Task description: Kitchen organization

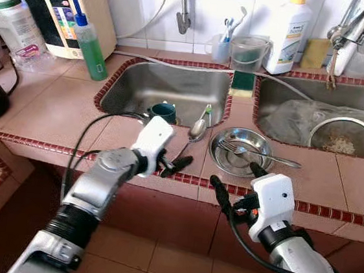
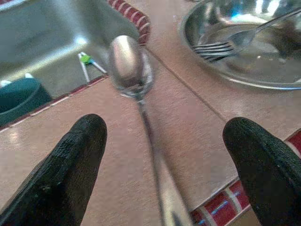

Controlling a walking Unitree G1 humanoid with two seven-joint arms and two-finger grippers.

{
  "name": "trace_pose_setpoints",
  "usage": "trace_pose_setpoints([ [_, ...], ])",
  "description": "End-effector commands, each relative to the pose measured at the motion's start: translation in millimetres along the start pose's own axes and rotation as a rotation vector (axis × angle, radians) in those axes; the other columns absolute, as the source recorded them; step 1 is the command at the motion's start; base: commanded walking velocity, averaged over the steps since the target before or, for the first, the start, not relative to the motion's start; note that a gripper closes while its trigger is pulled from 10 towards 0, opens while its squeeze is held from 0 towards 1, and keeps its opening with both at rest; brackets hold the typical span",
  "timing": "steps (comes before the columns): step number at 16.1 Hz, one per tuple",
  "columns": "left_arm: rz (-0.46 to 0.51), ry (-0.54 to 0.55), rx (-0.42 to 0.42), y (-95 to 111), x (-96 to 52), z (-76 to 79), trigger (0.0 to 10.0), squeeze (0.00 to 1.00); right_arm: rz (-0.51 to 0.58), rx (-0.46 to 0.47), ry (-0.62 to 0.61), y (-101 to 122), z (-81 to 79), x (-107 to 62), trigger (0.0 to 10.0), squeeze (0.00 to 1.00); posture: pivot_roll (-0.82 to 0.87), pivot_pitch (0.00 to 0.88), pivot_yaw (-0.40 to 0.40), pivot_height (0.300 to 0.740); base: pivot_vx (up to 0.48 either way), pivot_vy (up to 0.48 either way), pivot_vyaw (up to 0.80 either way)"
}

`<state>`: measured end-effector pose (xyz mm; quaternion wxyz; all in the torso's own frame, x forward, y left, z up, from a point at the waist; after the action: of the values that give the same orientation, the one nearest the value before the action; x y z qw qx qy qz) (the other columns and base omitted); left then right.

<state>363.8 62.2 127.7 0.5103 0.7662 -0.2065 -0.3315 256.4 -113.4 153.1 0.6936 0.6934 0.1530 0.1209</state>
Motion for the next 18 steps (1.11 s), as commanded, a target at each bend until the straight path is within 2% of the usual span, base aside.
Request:
trace_pose_setpoints([
  [1,-0.013,0.013,0.009,-1,-2.0,-1.4,10.0,0.00,0.005,0.000,0.000,1,-1.1,1.3,10.0,0.00,-0.31,0.068,0.146,0.736,0.000,0.000,0.00],
  [4,-0.032,0.031,0.005,1,7.4,-0.6,10.0,0.00,0.012,0.011,0.001,2,-3.8,2.3,10.0,0.00,-0.31,0.066,0.151,0.736,0.000,0.000,0.00],
  [9,-0.076,0.108,-0.018,-2,20.2,-9.7,10.0,0.00,0.022,0.016,-0.009,4,-5.0,3.5,10.0,0.00,-0.32,0.064,0.162,0.736,0.000,0.000,0.00],
  [13,-0.102,0.166,-0.061,-7,29.0,-20.2,10.0,0.00,0.028,0.017,-0.016,5,-5.1,4.1,10.0,0.00,-0.32,0.066,0.161,0.736,0.000,0.000,0.00],
  [16,-0.137,0.223,-0.051,-12,29.9,-34.9,10.0,0.00,0.032,0.018,-0.025,6,-4.5,3.4,10.0,0.00,-0.33,0.077,0.163,0.736,0.000,0.000,0.00],
  [18,-0.150,0.236,-0.065,-15,29.6,-38.5,10.0,0.00,0.031,0.019,-0.032,6,-4.0,2.1,10.0,0.00,-0.33,0.083,0.165,0.736,0.000,0.000,0.00],
])
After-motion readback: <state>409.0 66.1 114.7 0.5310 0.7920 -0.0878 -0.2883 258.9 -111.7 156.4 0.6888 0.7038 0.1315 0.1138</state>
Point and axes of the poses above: a point about 5 cm out from each wrist's last joint towards the gripper, its own x axis pointing out of the wrist towards the gripper, its own y axis along the axis of the wrist's last joint, z = x × y, the point moved 4 cm from there along x, pointing out of the wrist towards the gripper, and after that the axes turned 10 degrees about x, right-handed, at the moved point
